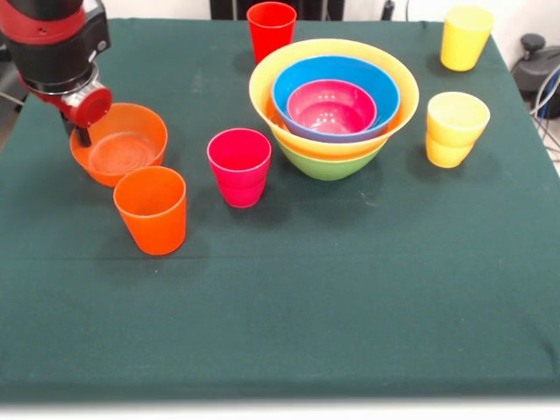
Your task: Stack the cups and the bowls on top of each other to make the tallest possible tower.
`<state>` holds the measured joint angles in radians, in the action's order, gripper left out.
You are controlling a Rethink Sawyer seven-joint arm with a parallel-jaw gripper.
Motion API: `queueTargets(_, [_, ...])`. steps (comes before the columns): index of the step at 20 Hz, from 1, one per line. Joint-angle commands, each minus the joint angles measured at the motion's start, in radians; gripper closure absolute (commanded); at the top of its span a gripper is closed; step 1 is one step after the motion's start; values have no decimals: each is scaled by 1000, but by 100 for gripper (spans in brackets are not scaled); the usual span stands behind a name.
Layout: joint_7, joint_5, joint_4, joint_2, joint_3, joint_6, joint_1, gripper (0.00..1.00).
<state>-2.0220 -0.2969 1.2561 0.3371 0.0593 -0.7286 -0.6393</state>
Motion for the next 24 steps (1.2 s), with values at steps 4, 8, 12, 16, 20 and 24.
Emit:
queueTargets(4, [52,-14,162,134,48,-24,46,100])
queueTargets(8, [34,4,239,205,49,-27,44,100])
queueTargets(12, [37,11,283,249,55,-28,37,100])
queueTargets(16, [42,23,307,278,63,-45,27,100])
queueTargets(20, [30,48,341,337,62,-89,36,100])
queueTargets(24, [14,68,346,380,58,-138,55,100])
